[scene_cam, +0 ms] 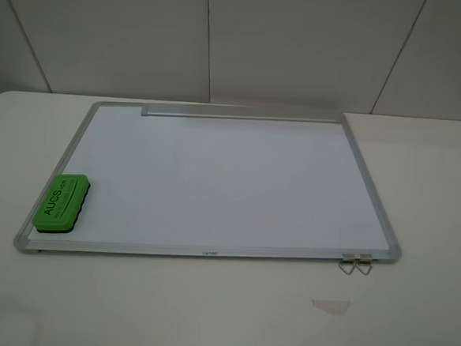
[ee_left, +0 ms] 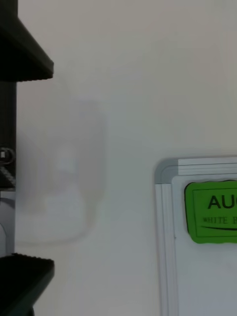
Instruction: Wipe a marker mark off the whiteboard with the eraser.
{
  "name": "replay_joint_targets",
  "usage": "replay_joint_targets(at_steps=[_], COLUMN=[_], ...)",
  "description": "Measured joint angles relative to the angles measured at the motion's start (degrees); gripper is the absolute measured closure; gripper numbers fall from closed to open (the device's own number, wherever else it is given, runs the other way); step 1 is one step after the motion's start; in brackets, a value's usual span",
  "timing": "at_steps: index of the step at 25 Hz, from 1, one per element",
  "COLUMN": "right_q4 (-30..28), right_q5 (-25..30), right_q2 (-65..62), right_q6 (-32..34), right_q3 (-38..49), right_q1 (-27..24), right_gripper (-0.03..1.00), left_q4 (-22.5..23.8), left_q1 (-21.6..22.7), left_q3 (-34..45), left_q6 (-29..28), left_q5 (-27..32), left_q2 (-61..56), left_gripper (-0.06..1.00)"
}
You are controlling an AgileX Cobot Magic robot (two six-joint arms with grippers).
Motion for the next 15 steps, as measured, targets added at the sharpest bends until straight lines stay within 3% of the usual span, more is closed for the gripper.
replay_joint_targets(at_steps=[6,15], right_q4=[0.00,0.00], right_q5=[0.00,0.00], right_q2=[0.00,0.00], right_q6=[0.00,0.00], right_q3=[0.00,0.00], right_q1=[0.00,0.00], right_gripper=[0.15,0.15], left_q4=[0.00,0.00], left_q1=[0.00,0.00], left_q3=[7.29,12.51], left_q6=[3.66,4.23], left_q5=[0.05,0.01], left_q2=[-13.84,-31.54], left_gripper=[0.22,0.22])
